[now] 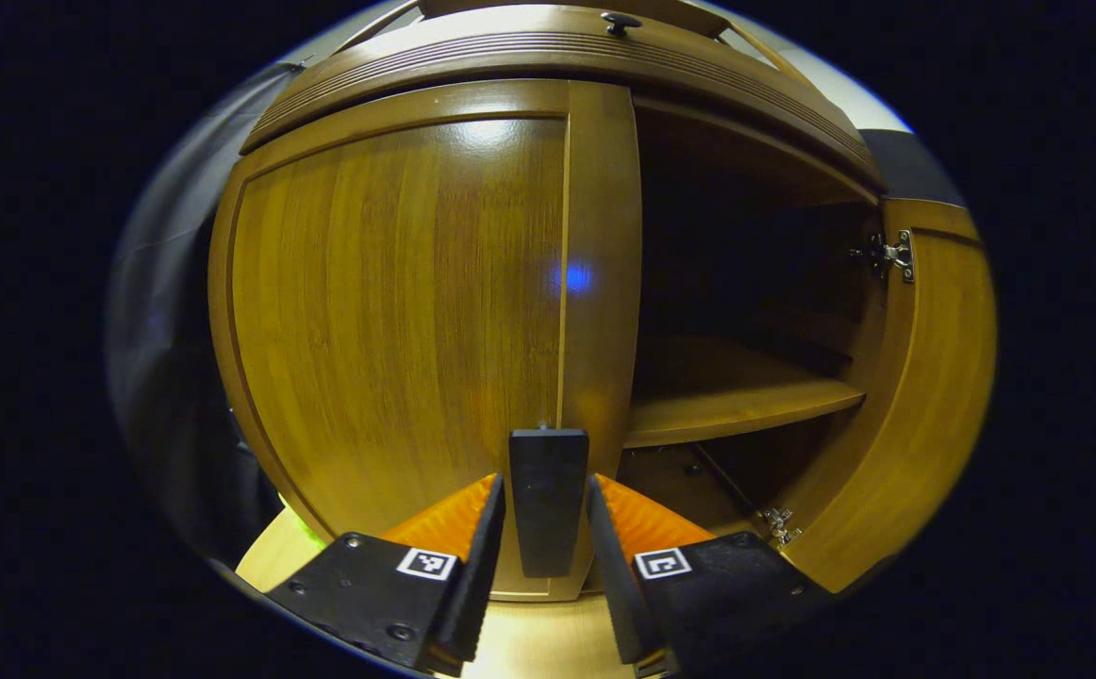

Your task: Open the right door of the double-door shoe cabinet with the right hand, and open the left door with the left hand.

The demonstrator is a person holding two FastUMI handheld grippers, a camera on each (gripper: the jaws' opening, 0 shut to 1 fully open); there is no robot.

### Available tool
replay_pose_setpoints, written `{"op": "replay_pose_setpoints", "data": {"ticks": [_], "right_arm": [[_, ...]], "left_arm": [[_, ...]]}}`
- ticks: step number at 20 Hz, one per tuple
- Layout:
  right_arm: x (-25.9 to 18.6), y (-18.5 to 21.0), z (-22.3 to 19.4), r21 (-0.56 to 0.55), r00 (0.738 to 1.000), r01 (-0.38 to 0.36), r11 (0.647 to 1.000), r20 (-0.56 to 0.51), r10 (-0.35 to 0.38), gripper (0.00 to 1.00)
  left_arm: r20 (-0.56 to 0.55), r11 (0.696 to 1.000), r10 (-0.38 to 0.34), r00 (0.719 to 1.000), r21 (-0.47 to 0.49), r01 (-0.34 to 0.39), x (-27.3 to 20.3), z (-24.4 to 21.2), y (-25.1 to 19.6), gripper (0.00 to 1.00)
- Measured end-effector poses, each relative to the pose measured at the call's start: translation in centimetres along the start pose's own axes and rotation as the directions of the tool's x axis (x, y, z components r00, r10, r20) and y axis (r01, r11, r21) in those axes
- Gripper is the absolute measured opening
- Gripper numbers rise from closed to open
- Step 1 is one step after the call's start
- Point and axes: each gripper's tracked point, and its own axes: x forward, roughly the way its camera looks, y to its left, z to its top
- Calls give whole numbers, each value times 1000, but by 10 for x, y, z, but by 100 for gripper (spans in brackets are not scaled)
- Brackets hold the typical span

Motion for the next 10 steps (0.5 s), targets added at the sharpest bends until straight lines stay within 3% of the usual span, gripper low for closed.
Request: {"op": "replay_pose_setpoints", "data": {"ticks": [3,10], "right_arm": [[-1,-6,-2,2,1000,12,1000,-2,-12,2],[-6,-5,-5,1,1000,-7,1000,-11,7,2]], "left_arm": [[3,1000,6,1000,-3,-6,0,1,-1,38],[14,1000,8,1000,1,-8,-14,-1,3,34]]}}
